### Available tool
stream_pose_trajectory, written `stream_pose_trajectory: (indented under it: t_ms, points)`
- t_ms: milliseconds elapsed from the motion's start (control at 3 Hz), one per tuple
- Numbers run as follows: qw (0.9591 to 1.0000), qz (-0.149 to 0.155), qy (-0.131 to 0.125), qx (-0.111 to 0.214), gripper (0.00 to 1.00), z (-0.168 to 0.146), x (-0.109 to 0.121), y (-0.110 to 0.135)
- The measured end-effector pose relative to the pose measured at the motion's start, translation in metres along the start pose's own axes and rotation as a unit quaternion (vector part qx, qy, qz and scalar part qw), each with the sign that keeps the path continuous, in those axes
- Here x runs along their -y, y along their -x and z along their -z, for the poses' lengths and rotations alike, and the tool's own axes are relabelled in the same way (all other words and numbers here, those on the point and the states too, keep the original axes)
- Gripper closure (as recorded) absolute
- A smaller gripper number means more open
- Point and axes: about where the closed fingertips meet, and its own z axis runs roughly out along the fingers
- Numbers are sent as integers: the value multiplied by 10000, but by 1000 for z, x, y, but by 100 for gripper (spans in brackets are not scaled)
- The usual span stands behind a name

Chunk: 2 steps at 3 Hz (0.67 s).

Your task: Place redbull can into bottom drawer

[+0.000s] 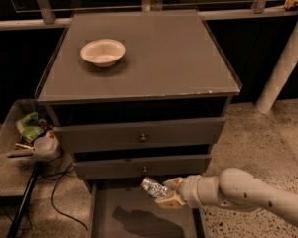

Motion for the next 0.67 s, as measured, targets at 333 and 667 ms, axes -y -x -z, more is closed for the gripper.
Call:
stream_pose_trajectory:
  t_ms: [333,667]
  points:
    - [10000,37,83,-23,100,-29,5,-27]
    - [9998,-116,67,-142,100,-58,10,-63]
